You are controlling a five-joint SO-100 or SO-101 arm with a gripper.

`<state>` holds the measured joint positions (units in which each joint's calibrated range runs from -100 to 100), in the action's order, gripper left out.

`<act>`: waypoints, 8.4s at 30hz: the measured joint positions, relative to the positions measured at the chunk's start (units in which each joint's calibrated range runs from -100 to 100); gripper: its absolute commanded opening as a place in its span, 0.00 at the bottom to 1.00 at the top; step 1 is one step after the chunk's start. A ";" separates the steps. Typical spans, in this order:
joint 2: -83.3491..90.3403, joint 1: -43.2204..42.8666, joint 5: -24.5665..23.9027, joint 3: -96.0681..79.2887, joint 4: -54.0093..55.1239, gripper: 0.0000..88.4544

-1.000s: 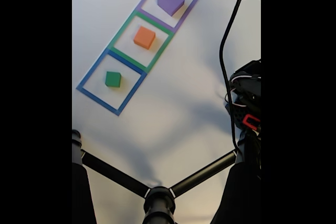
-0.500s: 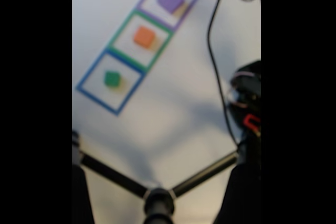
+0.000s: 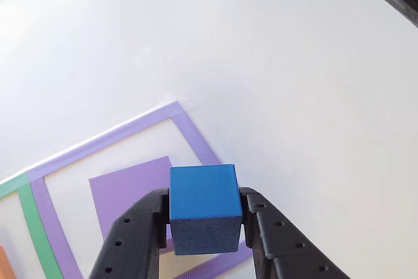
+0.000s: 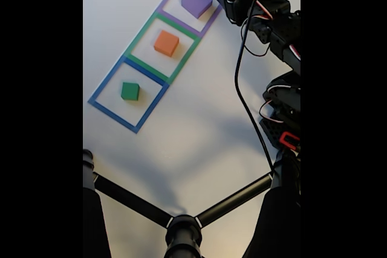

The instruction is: Tower of hanoi

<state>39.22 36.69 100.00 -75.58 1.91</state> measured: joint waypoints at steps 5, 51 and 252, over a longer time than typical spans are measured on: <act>-9.84 -1.50 0.00 -1.81 14.51 0.02; -55.82 -5.19 -0.38 8.34 55.90 0.05; -68.18 -56.62 0.00 13.33 63.32 0.25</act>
<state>-28.96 -19.92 100.00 -62.25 65.23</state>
